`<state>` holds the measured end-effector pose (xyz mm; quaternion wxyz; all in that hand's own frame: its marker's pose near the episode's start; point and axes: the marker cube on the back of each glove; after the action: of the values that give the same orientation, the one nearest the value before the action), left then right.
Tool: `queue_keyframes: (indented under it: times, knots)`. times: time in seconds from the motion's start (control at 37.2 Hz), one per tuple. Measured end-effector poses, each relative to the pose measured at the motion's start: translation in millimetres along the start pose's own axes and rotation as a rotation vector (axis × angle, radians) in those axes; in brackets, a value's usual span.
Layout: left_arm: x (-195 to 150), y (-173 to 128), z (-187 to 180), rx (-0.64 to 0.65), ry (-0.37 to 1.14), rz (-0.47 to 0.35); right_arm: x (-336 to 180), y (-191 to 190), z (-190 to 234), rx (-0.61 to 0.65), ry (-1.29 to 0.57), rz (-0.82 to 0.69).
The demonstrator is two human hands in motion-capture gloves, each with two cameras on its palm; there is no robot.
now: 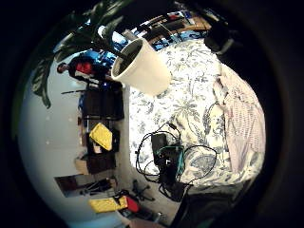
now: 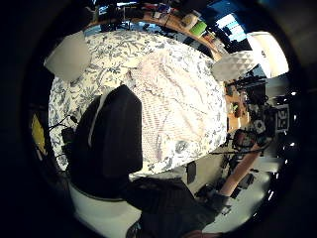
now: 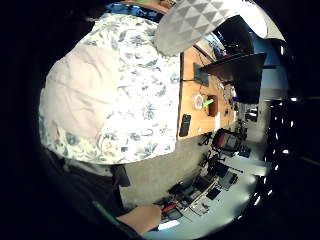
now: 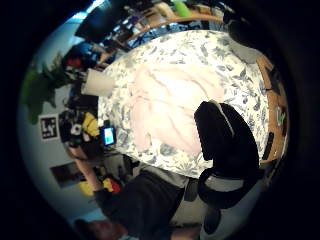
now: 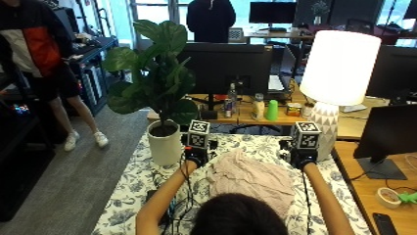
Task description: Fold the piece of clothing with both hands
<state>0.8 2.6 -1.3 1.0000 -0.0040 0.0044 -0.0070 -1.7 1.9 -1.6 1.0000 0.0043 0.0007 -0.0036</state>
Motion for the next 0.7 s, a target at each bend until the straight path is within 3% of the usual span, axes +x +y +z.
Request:
queue_keyframes:
  times: [0.11, 0.3, 0.46, 0.56, 0.7]
  knots:
    - [4, 9, -5, -0.022, 0.037, -0.019, -1, 5, -4, 0.015, 0.021, -0.006]
    - [12, 6, -6, 0.017, 0.020, 0.033, 8, 23, -22, 0.051, 0.045, 0.014]
    - [14, 23, -15, -0.010, 0.047, 0.032, 5, 31, -33, 0.058, 0.031, 0.022]
    - [18, 21, -4, -0.019, 0.058, 0.058, -4, 42, -37, 0.030, 0.044, 0.010]
    - [31, 16, 24, -0.077, 0.080, 0.142, 0, 28, -23, 0.031, 0.085, 0.020]
